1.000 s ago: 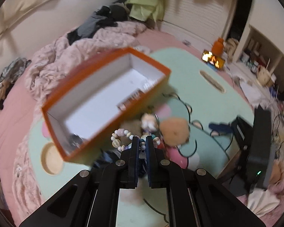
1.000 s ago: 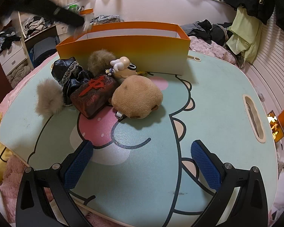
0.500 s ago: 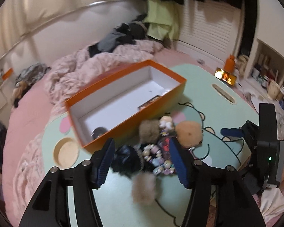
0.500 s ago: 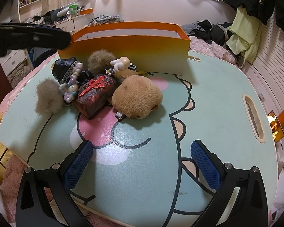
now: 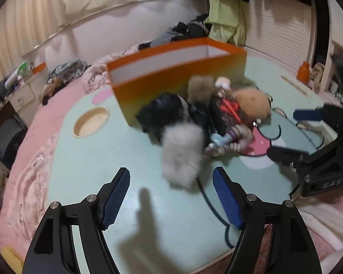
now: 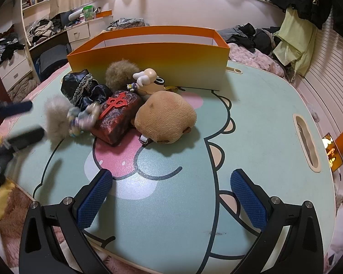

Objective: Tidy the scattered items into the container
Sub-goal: 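Grasp the beaded keychain in the box with the left gripper and set it on the table, then grasp the silver metal ring in the box with the right gripper and place it by the plush ball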

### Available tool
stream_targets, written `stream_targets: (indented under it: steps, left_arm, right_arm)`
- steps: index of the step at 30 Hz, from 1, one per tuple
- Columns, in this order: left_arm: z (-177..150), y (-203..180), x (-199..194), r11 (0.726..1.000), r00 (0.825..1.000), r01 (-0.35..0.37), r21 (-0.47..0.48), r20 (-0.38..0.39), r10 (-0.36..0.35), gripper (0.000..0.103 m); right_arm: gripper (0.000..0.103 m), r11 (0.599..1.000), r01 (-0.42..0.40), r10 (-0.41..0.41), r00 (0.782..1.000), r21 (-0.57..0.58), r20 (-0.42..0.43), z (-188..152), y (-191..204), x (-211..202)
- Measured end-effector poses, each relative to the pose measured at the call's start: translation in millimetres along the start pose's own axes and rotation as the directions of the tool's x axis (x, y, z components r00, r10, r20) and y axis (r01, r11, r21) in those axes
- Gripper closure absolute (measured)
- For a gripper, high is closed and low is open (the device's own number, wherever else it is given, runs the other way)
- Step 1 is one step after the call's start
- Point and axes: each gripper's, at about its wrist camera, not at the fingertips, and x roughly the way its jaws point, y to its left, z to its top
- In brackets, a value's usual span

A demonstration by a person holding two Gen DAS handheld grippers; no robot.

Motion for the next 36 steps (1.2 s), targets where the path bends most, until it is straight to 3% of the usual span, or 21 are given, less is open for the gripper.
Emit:
stream_targets:
  steps: [2,7,14,17,20,22,24,26,29,31,36]
  left_arm:
    - [-4.8,-3.9,3.8,0.999,1.000,0.013,-0.029,0.008,-0.013,0.027]
    - [-8.7,-0.4,14.3,0.993,0.999,0.039,-0.113,0.029,-0.036,0.000]
    - [-12.7,-0.2,14.7,0.992,0.997,0.041,-0.120,0.070,-0.033,0.000]
    - [-13.4,0.2,14.4,0.992,0.997,0.042,-0.120,0.075,-0.033,0.000]
    - [-13.8,0.5,14.7,0.992,0.996,0.044,-0.118,0.076,-0.035,0.000]
    - [-14.1,1.0,15.2,0.992,0.996,0.046,-0.117,0.079,-0.037,0.000]
    - [-13.9,1.0,15.2,0.992,0.996,0.047,-0.117,0.080,-0.038,0.000]
    - [-13.8,1.0,15.2,0.992,0.996,0.049,-0.116,0.081,-0.040,0.000]
    - [-14.1,1.8,15.1,0.992,0.995,0.056,-0.113,0.086,-0.047,0.000]
    - [-13.8,1.6,14.7,0.992,0.995,0.060,-0.110,0.089,-0.050,0.000]
    - [-13.2,1.2,14.7,0.992,0.994,0.065,-0.107,0.092,-0.055,0.000]
  right_arm:
    - [0.000,1.000,0.000,0.000,1.000,0.000,0.001,-0.1,0.2,-0.1]
    - [0.000,1.000,0.001,-0.001,1.000,0.000,0.000,-0.2,0.6,0.0]
    - [0.000,1.000,-0.007,0.007,1.000,-0.004,-0.011,1.4,2.5,-0.9]
    - [0.000,0.994,-0.108,0.107,0.994,-0.016,-0.014,15.8,2.4,-6.7]
    - [0.001,0.988,-0.149,0.150,0.987,-0.029,0.049,55.0,4.7,-26.3]
    - [0.001,0.972,-0.232,0.234,0.969,-0.031,0.081,86.5,10.5,-37.9]
    - [0.009,0.931,-0.365,0.365,0.930,-0.013,0.047,127.0,18.6,-35.9]
    - [0.028,0.891,-0.452,0.453,0.891,0.039,-0.024,162.9,28.2,-18.3]
    - [0.046,0.897,-0.437,0.441,0.883,0.061,-0.160,201.2,47.6,29.4]
    - [0.052,0.911,-0.402,0.413,0.878,0.098,-0.242,211.1,55.2,64.6]
    - [0.059,0.907,-0.375,0.421,0.837,0.194,-0.350,211.2,62.8,123.7]
